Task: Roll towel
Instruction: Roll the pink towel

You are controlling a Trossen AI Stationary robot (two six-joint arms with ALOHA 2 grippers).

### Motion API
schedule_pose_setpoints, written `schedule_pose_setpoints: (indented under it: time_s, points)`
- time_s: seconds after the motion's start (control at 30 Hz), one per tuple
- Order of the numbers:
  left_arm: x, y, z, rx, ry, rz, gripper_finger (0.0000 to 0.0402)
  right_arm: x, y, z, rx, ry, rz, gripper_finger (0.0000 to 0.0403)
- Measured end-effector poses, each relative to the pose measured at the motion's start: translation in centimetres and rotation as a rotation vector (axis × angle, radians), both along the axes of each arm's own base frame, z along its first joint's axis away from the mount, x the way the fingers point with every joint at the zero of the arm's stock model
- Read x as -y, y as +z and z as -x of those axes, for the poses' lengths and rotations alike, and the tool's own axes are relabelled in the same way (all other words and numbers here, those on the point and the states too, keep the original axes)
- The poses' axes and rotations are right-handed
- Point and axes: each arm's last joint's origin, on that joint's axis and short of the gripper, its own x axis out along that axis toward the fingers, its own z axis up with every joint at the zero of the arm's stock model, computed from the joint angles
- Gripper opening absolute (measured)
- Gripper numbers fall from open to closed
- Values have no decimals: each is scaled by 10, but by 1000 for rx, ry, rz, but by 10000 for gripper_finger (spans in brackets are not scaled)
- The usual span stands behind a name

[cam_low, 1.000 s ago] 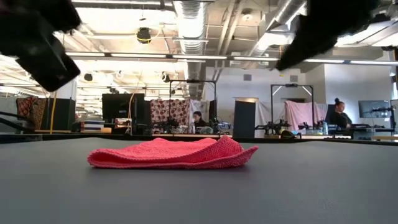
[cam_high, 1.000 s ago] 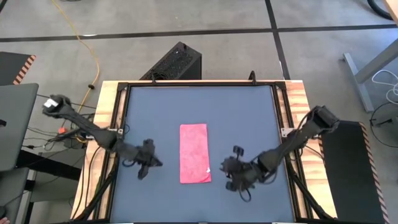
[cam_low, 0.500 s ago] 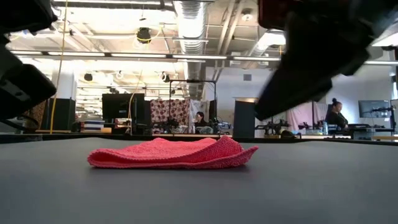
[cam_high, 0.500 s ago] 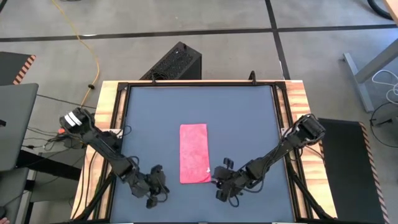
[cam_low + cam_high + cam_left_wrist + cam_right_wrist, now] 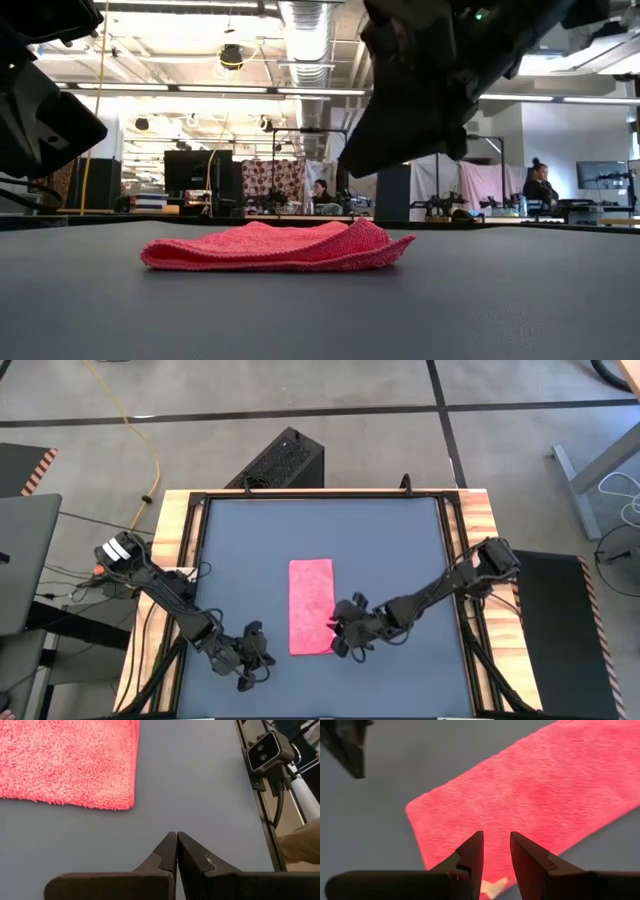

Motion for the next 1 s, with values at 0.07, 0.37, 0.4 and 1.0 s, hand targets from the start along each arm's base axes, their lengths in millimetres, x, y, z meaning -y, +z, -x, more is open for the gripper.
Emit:
schedule_pose_setpoints:
  time_s: [0.07, 0.37, 0.4, 1.0]
  points:
    - [0, 0, 0, 2, 3, -2, 0, 3, -1, 0, -16, -8, 7, 124]
    - [0, 0, 0, 4, 1, -9, 0, 9, -2, -2, -16, -62, -41, 106]
    - [0, 0, 0, 4, 1, -9, 0, 9, -2, -2, -8, -64, -49, 97]
    - [-2, 0, 0, 23, 42, -32, 0, 7, -26, -12, -68, -50, -246, 9]
